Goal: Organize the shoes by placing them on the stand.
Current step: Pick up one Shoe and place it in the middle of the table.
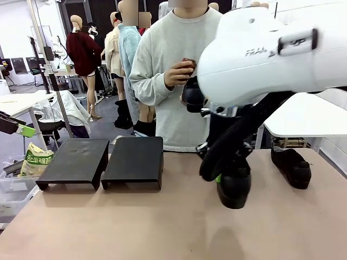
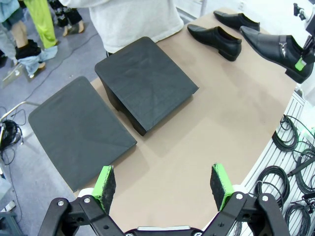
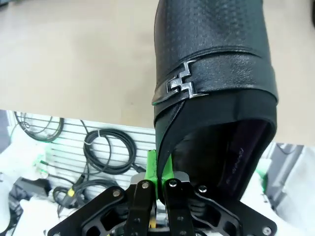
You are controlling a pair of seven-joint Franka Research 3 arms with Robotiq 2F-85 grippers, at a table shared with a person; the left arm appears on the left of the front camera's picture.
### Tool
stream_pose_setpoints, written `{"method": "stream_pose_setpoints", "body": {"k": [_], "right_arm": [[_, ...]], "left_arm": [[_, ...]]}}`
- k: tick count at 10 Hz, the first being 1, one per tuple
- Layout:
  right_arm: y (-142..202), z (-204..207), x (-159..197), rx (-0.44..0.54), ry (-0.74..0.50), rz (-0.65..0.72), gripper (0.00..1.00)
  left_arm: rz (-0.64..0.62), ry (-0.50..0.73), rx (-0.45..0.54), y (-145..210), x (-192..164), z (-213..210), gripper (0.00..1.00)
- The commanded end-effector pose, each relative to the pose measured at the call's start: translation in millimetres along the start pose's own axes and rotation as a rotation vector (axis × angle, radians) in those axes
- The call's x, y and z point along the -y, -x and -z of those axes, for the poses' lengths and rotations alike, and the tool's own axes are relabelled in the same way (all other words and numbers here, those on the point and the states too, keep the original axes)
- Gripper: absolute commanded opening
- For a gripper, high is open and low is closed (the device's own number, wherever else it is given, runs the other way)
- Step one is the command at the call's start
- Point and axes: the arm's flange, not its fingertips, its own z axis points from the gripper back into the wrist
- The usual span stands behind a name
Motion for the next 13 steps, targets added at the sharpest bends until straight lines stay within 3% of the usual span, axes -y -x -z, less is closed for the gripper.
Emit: {"method": "stream_pose_setpoints", "body": {"k": [1,4,7,12,13], "right_arm": [[-15,20,-38,-0.051,0.026,0.020,0.00],[-15,66,-70,-0.080,0.083,0.041,0.00],[-16,102,-73,-0.082,0.065,0.081,0.00],[-12,140,-69,-0.134,0.059,-0.004,0.00],[-14,142,-69,-0.135,0.065,-0.015,0.07]], "left_arm": [[0.003,0.004,-0.003,1,0,0,1.00],[0.003,0.004,-0.003,1,0,0,1.00],[0.003,0.004,-0.003,1,0,0,1.00],[0.003,0.004,-0.003,1,0,0,1.00],[0.003,0.004,-0.003,1,0,0,1.00]]}}
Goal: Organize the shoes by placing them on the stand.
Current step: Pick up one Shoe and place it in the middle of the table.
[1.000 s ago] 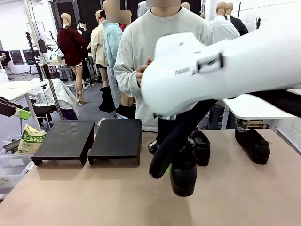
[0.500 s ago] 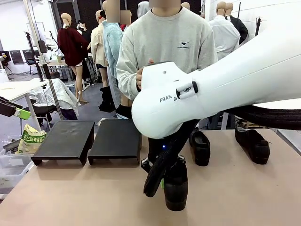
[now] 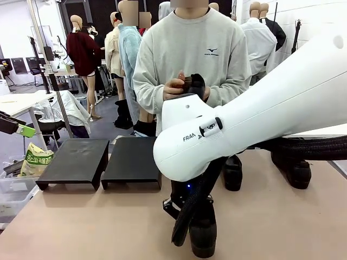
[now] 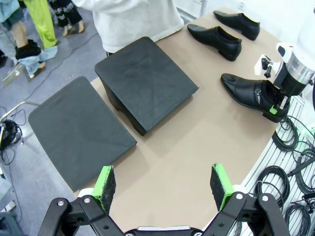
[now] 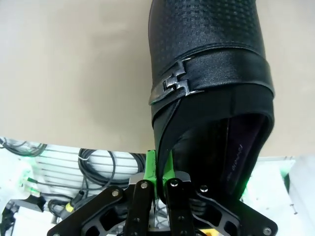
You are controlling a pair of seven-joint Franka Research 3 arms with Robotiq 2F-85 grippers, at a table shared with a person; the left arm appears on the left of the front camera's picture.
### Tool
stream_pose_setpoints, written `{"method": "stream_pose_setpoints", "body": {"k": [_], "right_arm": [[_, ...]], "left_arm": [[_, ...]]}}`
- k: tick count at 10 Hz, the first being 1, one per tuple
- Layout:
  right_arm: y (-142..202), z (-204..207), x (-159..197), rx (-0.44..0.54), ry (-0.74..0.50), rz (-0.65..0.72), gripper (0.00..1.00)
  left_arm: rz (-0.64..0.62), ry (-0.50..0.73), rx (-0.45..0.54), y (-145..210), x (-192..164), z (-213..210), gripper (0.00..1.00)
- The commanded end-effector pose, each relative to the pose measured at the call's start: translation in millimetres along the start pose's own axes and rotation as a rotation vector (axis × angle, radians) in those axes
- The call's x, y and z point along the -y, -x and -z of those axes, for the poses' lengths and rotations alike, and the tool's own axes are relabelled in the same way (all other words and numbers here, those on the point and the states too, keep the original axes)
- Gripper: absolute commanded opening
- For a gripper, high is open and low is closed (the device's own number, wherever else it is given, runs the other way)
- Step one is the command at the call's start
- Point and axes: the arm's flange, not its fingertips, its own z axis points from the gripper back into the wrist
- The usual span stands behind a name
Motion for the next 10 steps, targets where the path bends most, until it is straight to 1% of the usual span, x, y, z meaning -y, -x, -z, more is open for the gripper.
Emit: {"method": "stream_pose_setpoints", "body": {"k": [1,2,4,5,6,8,10], "right_arm": [[-5.3,-2.4,-0.3,-0.002,0.002,-0.042,0.24],[-5.1,-1.3,-2.7,-0.024,-0.008,-0.077,0.43],[-5.6,-0.4,-3.1,-0.018,-0.007,-0.089,0.82],[-5.8,0.9,-2.7,-0.027,-0.008,-0.098,1.00],[-5.3,0.8,-2.2,-0.038,-0.010,-0.112,1.00],[-3.2,-6.3,2.2,-0.017,-0.017,-0.112,1.00],[-1.0,-5.0,-1.4,-0.028,0.007,-0.142,1.00]], "left_arm": [[0.003,0.004,-0.002,0.8,-0.4,-0.4,1.00],[0.003,0.004,-0.002,0.8,-0.4,-0.4,1.00],[0.003,0.004,-0.002,0.8,-0.4,-0.4,1.00],[0.003,0.004,-0.002,0.8,-0.4,-0.4,1.00],[0.003,0.004,-0.002,0.8,-0.4,-0.4,1.00],[0.003,0.004,-0.002,0.8,-0.4,-0.4,1.00],[0.003,0.004,-0.002,0.8,-0.4,-0.4,1.00]]}}
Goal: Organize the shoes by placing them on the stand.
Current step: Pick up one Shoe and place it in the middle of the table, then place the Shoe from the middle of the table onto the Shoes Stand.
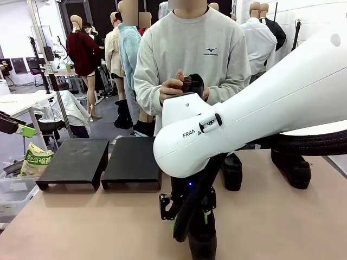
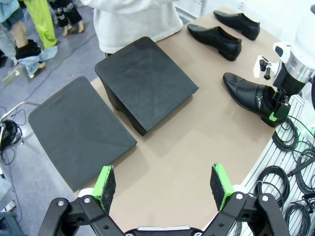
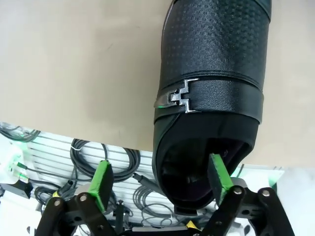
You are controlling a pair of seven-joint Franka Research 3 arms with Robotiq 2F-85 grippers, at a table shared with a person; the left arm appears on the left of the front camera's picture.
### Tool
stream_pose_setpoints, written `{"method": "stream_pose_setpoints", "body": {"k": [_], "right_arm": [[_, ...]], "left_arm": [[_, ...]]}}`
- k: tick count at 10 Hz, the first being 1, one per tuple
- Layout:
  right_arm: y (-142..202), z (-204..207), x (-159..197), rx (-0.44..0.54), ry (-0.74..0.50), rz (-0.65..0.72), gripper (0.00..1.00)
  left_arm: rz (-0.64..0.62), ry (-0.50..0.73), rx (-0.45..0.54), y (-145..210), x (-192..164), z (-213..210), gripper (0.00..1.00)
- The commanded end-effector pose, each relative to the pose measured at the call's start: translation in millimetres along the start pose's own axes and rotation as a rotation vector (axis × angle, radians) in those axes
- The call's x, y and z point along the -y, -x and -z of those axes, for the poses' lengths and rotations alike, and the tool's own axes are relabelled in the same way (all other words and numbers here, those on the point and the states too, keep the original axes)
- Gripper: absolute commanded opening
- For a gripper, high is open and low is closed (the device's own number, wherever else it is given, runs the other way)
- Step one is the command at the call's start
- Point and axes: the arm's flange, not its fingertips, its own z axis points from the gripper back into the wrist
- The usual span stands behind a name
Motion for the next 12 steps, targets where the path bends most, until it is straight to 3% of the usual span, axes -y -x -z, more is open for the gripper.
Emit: {"method": "stream_pose_setpoints", "body": {"k": [1,10,11,12], "right_arm": [[2,-5,-1,0.003,0.007,-0.033,1.00],[1,-4,1,-0.007,0.010,-0.028,1.00],[11,-32,18,0.061,0.037,-0.021,1.00],[16,-48,38,0.061,0.035,-0.080,1.00]], "left_arm": [[0.003,0.004,-0.002,1,0,0,1.00],[0.003,0.004,-0.002,1,0,0,1.00],[0.003,0.004,-0.002,1,0,0,1.00],[0.003,0.004,-0.002,1,0,0,1.00]]}}
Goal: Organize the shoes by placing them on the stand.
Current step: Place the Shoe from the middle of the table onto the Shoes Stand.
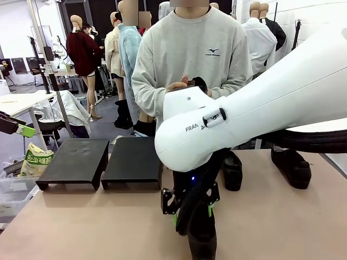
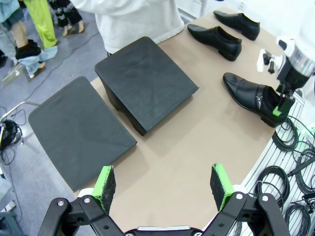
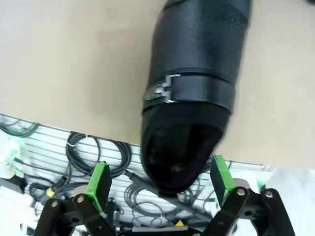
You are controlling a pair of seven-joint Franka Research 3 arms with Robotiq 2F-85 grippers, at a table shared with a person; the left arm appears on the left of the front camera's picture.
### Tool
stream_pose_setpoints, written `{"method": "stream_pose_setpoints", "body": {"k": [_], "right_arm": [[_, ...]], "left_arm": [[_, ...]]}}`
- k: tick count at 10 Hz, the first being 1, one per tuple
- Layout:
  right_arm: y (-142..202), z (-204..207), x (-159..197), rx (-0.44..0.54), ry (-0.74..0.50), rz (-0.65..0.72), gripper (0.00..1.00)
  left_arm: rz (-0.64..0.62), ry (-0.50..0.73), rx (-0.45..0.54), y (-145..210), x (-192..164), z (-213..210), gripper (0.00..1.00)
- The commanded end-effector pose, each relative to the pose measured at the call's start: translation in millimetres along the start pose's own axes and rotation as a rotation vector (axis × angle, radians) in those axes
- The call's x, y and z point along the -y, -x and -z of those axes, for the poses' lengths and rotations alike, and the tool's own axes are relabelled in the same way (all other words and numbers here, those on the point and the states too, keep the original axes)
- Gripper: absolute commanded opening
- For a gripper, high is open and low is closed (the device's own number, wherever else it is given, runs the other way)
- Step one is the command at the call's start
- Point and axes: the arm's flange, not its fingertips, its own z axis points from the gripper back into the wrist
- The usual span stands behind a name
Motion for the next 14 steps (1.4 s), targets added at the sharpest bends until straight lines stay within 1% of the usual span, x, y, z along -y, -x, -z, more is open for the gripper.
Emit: {"method": "stream_pose_setpoints", "body": {"k": [1,2,3,4,6,7,8,9,10,11,12,13,14], "right_arm": [[7,-24,50,0.011,0.004,-0.039,1.00],[5,-27,82,0.008,-0.058,-0.038,1.00],[9,-30,111,0.027,-0.110,-0.021,1.00],[17,-29,149,0.031,-0.156,-0.006,1.00],[30,-22,219,0.022,-0.119,0.069,1.00],[38,-17,250,-0.003,-0.113,0.086,1.00],[49,-17,273,0.014,-0.129,0.137,1.00],[61,-19,288,0.043,-0.130,0.154,1.00],[69,-19,302,0.060,-0.119,0.175,1.00],[71,-15,317,0.044,-0.090,0.214,1.00],[68,-8,334,0.034,-0.120,0.258,1.00],[65,1,343,0.021,-0.140,0.257,1.00],[61,8,347,0.008,-0.146,0.249,1.00]], "left_arm": [[0.003,0.004,-0.003,1,0,0,1.00],[0.003,0.004,-0.003,1,0,0,1.00],[0.003,0.004,-0.003,1,0,0,1.00],[0.003,0.004,-0.003,1,0,0,1.00],[0.003,0.004,-0.003,1,0,0,1.00],[0.003,0.004,-0.003,1,0,0,1.00],[-0.001,0.000,0.000,0,0,0,1.00],[0.025,0.010,-0.005,-5,23,5,1.00],[0.000,-0.013,-0.016,-15,52,9,1.00],[-0.015,-0.052,-0.036,-26,80,13,1.00],[-0.027,-0.068,-0.079,-38,113,21,1.00],[-0.099,-0.033,-0.209,-47,137,31,1.00],[-0.104,-0.005,-0.341,-49,155,52,1.00]]}}
